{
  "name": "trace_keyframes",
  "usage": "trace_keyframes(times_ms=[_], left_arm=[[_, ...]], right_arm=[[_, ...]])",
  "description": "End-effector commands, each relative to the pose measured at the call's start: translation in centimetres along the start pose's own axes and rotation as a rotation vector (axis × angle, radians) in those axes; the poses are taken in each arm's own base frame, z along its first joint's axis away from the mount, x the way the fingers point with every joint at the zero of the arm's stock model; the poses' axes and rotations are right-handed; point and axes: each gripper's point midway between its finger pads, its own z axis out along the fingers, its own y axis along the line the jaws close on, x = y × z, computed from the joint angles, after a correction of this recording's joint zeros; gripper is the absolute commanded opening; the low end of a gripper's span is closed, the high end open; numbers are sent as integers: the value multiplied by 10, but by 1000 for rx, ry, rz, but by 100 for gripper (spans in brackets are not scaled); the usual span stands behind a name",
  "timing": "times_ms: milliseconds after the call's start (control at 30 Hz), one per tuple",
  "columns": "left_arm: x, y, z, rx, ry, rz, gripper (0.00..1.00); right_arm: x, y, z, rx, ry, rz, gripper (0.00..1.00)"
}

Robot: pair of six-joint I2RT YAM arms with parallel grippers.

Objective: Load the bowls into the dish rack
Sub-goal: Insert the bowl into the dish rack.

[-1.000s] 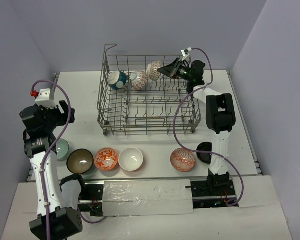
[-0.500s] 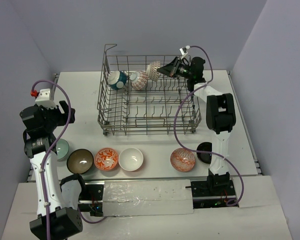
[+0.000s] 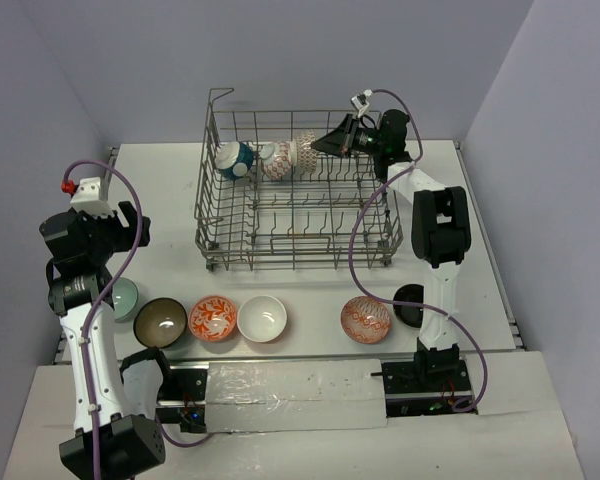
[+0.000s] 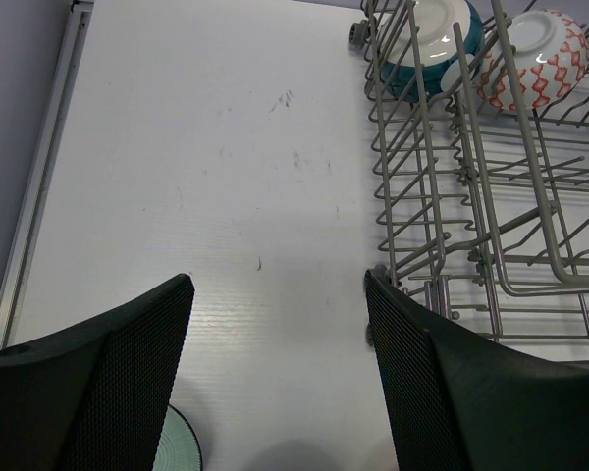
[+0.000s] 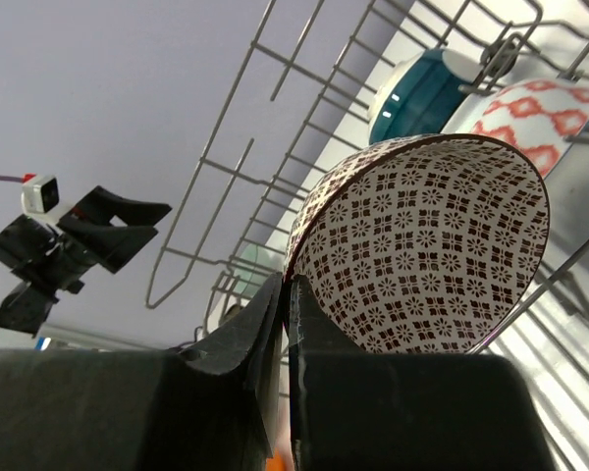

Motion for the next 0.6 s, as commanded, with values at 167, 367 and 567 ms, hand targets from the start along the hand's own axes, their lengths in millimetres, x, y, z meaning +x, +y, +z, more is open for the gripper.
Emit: trace_keyframes(times_ms=[167, 367, 567], left_arm=[[-2, -3, 0, 26, -10, 25, 77], [-2, -3, 1, 26, -8, 24, 77], [-2, -3, 1, 26, -7, 23, 77]], right_arm=[[8, -13, -4, 17, 5, 48, 0], [-2, -19, -10, 31, -26, 62, 0], [-9, -14, -13, 8, -55, 67, 0]])
